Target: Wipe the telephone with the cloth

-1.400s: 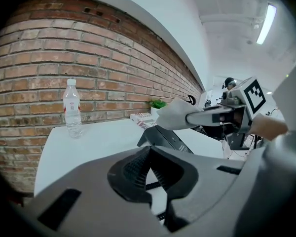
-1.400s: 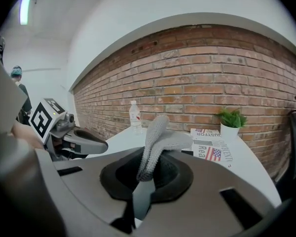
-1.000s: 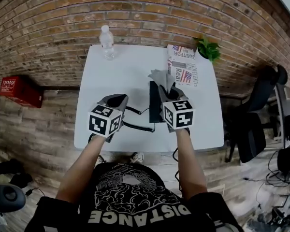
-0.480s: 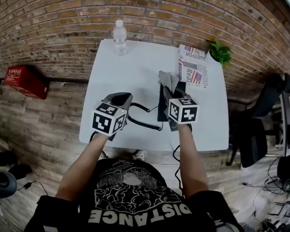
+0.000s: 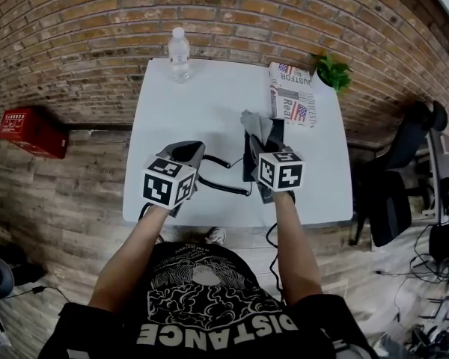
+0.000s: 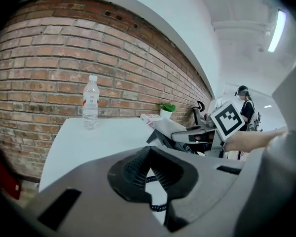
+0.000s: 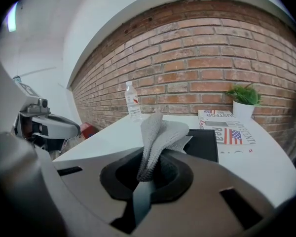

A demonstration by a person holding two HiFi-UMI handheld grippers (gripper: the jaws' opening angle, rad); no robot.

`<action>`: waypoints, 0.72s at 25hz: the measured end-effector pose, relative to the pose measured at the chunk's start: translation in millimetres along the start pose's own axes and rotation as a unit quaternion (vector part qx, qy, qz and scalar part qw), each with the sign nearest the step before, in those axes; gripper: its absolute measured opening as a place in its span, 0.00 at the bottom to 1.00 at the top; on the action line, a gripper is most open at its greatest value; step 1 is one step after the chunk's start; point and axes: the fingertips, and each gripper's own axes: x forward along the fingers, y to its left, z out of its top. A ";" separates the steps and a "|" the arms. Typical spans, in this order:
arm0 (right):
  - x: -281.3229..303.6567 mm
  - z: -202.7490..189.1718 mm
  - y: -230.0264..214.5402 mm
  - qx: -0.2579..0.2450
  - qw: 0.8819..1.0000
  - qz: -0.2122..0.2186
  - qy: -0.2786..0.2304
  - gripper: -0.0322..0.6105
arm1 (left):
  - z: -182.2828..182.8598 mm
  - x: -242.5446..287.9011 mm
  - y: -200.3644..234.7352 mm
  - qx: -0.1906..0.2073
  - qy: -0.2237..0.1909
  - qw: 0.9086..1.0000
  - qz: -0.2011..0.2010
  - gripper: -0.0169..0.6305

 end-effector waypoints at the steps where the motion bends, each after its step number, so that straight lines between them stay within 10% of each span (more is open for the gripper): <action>1: -1.3 -2.5 0.7 0.001 1.000 -0.001 0.002 0.07 | -0.7 -0.3 -0.6 -0.001 0.000 1.000 -0.002 0.03; 18: -20.0 -45.0 18.6 0.035 0.999 -0.013 0.024 0.07 | -6.8 -9.0 -6.6 0.006 0.003 1.000 -0.026 0.03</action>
